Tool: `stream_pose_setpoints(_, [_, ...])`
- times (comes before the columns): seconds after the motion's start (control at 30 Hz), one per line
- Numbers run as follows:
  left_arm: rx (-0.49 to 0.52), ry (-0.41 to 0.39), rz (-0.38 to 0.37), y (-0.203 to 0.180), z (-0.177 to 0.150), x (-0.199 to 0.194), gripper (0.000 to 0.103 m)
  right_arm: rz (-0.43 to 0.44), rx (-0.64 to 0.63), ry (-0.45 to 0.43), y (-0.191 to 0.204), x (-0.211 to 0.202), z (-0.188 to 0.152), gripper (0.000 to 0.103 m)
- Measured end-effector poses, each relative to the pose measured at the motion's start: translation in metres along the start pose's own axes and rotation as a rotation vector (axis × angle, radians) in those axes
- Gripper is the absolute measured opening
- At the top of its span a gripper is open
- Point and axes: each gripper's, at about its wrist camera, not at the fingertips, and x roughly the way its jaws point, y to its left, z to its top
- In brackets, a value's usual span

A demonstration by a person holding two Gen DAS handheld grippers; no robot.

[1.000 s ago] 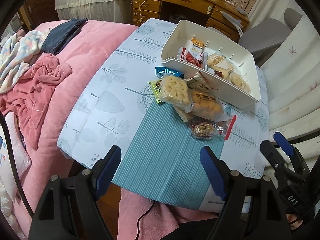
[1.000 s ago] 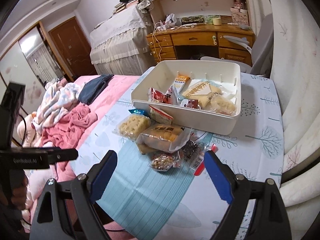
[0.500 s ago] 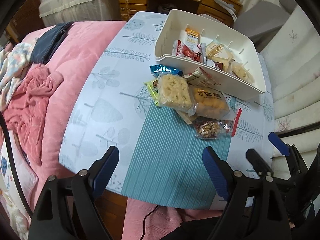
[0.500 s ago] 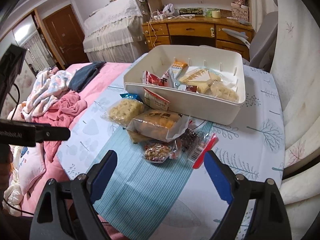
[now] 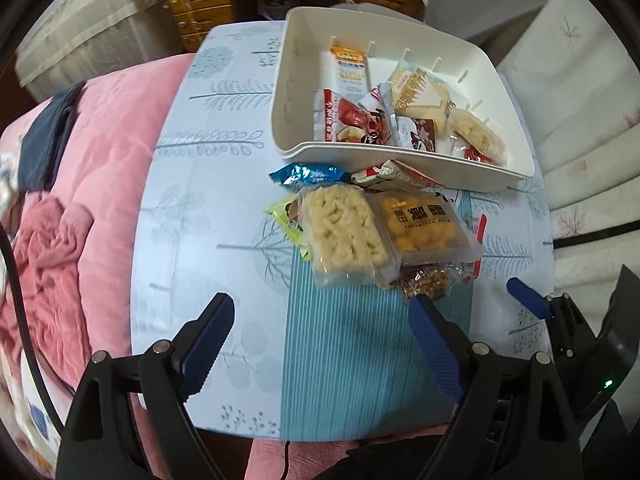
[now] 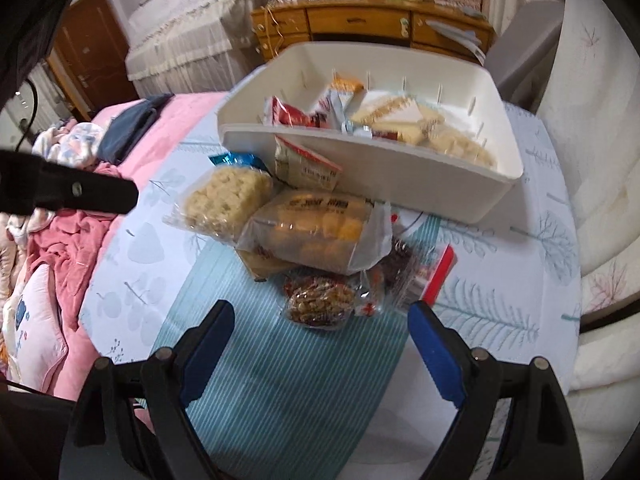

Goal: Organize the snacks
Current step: 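Grasp the clear nut packet with the right tool while the left tool grasps a puffed-snack bag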

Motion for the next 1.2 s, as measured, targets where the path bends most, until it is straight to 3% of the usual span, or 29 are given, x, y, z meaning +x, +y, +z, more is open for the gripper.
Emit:
stream_pose_setpoints(0.5, [0.182, 0.149, -0.016, -0.005, 0.043, 0.061, 0.091, -0.113, 0.151, 0.180, 0.014, 0.065, -0.013, 0.089])
stream_pose_setpoints(0.97, [0.177, 0.283, -0.051, -0.007, 0.059, 0.112, 0.091, -0.194, 0.193, 0.194, 0.005, 0.091, -0.016, 0.086])
stream_pose_setpoints(1.03, [0.156, 0.305, -0.073, -0.004, 0.060, 0.118, 0.087, -0.204, 0.182, 0.194, 0.005, 0.092, -0.014, 0.078])
stream_pose_setpoints(1.13, [0.126, 0.326, -0.113, 0.000, 0.061, 0.124, 0.074, -0.203, 0.175, 0.188, 0.007, 0.090, -0.013, 0.064])
stream_pose_setpoints(1.2, [0.101, 0.346, -0.143, 0.003, 0.061, 0.129, 0.059, -0.202, 0.168, 0.185, 0.008, 0.088, -0.012, 0.057])
